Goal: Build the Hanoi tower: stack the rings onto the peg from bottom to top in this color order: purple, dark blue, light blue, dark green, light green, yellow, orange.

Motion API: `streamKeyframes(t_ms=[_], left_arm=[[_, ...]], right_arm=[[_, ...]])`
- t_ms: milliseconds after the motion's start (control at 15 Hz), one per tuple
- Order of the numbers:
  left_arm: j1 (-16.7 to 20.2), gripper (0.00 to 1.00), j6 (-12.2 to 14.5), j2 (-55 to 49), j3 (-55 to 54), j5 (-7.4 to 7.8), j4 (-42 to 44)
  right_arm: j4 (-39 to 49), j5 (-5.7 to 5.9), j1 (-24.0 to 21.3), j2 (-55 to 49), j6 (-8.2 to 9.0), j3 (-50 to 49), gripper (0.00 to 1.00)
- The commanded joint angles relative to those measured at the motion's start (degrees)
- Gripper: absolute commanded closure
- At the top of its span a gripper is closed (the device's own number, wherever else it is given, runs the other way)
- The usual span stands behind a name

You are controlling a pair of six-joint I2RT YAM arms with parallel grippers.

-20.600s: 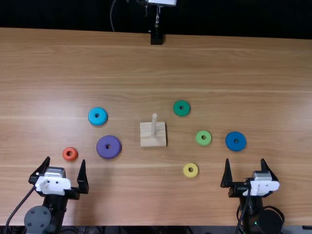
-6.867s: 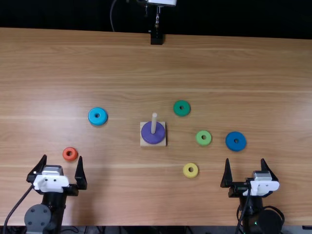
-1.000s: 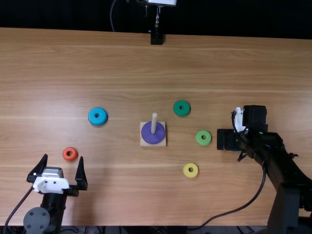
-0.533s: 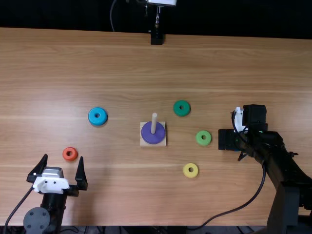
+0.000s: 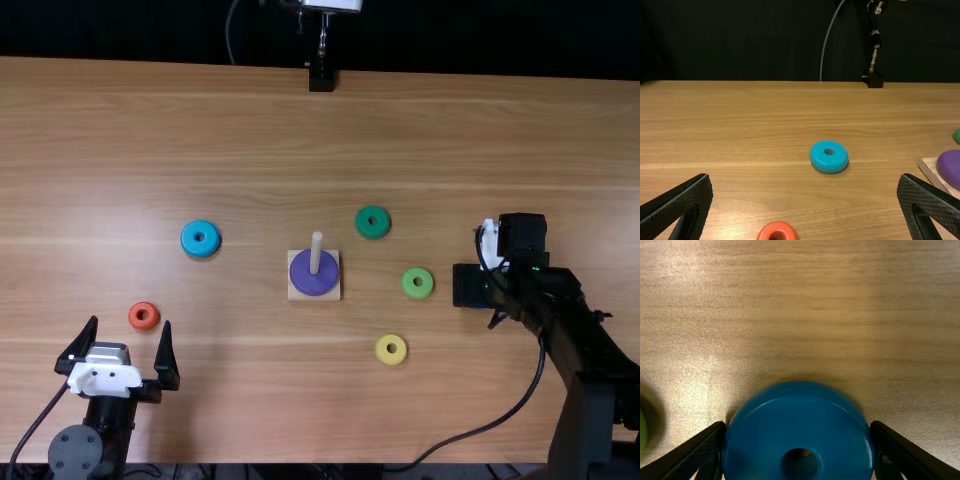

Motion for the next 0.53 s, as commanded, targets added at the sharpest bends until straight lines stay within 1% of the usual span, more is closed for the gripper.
streamKeyframes(t_ms=[0,67,133,267,333,400,467], left_arm=[[0.61,0.00,0.31,-0.67,-1.48,0.47,0.06],[0.61,0.00,0.31,-0.67,-1.48,0.47,0.06],[0.61,0.00,0.31,-0.67,-1.48,0.47,-0.04],[0.61,0.00,0.31,-0.67,-1.48,0.47,0.06],[0.61,0.00,0.31,-0.67,-1.48,0.47,0.06],[0.61,0.00,0.31,-0.67,-1.48,0.47,0.06],[0.61,0.00,0.31,-0.67,-1.48,0.47,0.06]], right_arm=[[-0.13,0.51,0.21,0.54,-0.37,3.89,1.00],[-0.34,0.61,0.39,0.45,-0.59,5.38,1.00],[-2.66,0.72,0.65,0.36,-0.59,6.96,1.00],[-11.62,0.19,0.83,0.19,-0.69,12.23,1.00],[-16.58,-0.02,1.18,0.10,-0.48,15.05,1.00],[-20.27,-0.23,3.20,0.10,-0.48,18.30,1.00],[-21.64,-0.12,5.22,0.10,-0.48,20.76,1.00]])
